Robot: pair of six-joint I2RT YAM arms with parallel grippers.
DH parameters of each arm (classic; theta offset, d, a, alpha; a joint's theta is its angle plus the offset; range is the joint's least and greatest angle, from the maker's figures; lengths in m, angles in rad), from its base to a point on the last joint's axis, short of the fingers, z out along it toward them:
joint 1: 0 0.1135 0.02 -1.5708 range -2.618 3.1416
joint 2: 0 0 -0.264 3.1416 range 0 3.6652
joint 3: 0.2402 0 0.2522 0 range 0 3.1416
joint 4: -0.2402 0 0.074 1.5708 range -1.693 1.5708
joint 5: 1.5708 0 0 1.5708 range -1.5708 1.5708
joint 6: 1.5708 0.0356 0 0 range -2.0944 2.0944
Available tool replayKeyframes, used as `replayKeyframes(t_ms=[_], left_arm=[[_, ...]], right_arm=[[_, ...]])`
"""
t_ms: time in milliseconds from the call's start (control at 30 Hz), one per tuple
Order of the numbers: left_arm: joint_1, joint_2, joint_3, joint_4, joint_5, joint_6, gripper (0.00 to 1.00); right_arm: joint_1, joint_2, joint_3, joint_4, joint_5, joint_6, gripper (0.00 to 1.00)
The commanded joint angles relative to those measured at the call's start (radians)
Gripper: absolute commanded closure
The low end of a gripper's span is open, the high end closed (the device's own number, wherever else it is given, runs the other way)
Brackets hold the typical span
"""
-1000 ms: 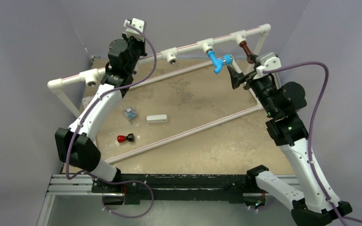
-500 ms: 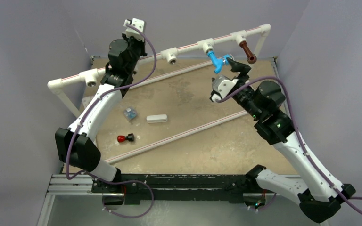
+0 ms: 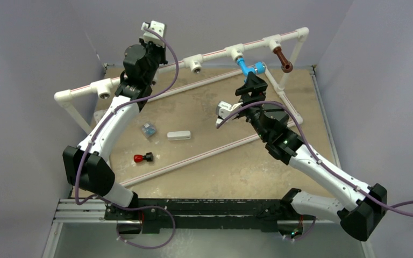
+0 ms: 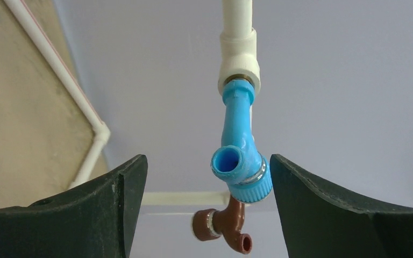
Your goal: Install the water faucets
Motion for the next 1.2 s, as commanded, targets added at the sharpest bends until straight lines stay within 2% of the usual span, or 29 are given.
replayKeyframes(t_ms=[0,167,400,600,767,1000,1167], left_arm=[[-0.009,0.044,-0.043,-0.115,0.014,0.026,1.0],[-0.01,0.047,-0.043,-0.116,0.016,0.025,1.0],[-0.01,0.043,-0.044,-0.116,0.017,0.025,1.0],[-0.009,0.039,-0.046,-0.115,0.018,0.023,1.0],[-0.01,0.036,-0.046,-0.115,0.022,0.02,1.0],[-0.01,0.033,-0.046,-0.118,0.025,0.019,1.0],[-0.01,0.031,-0.046,-0.117,0.026,0.019,1.0]], right_arm=[[0.004,0.022,-0.035,0.268,0.121,-0.174,0.16],[0.004,0.076,-0.03,0.345,0.141,-0.199,0.23],[0.0,0.151,0.01,0.395,0.177,-0.195,0.45],[-0.014,0.182,0.029,0.41,0.203,-0.142,0.71],[-0.024,0.18,0.026,0.411,0.23,-0.039,1.0],[-0.024,0.156,0.022,0.415,0.233,0.159,1.0],[-0.024,0.143,0.058,0.4,0.201,0.405,1.0]])
